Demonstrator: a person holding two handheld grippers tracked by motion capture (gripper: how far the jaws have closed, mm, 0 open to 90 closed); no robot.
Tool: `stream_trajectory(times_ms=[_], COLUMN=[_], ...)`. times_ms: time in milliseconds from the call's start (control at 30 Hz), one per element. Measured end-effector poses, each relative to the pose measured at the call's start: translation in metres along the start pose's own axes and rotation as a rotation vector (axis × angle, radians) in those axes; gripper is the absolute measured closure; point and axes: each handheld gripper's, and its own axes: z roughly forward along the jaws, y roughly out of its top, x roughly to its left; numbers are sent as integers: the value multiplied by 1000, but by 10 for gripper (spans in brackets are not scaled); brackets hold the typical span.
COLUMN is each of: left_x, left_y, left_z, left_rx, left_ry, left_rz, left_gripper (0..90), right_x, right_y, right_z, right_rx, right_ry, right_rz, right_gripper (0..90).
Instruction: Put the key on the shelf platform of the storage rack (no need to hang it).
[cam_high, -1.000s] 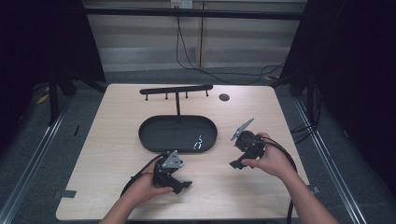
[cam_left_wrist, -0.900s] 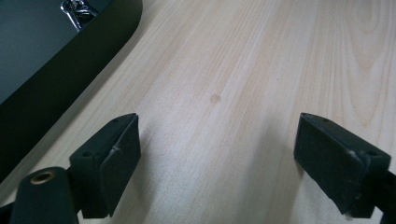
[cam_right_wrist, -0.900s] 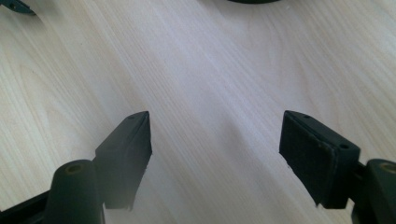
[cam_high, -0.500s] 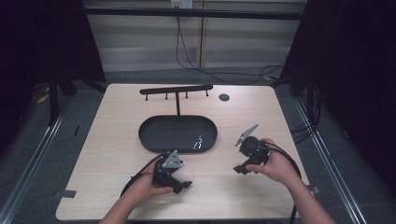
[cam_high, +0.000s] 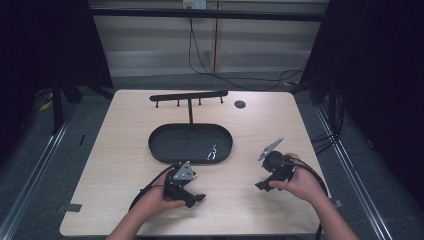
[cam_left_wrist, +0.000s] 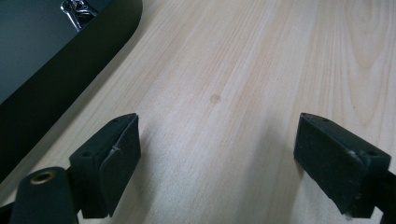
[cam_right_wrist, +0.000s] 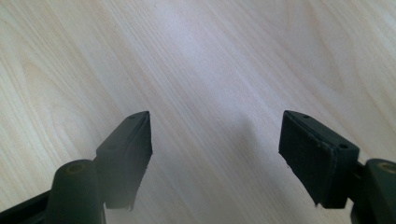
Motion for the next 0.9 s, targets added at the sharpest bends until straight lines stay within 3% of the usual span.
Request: stream_trajectory(times_ms=[900], left_x=[0], left_y=[0], left_z=[0], left_rx=[-2], left_ry=[-1], left_rz=[0], left_gripper=[143], right_x=[-8], right_y=[-35], right_z=[6], right_rx=[-2], right_ry=[-8], right_rz=[37], right_gripper=[256])
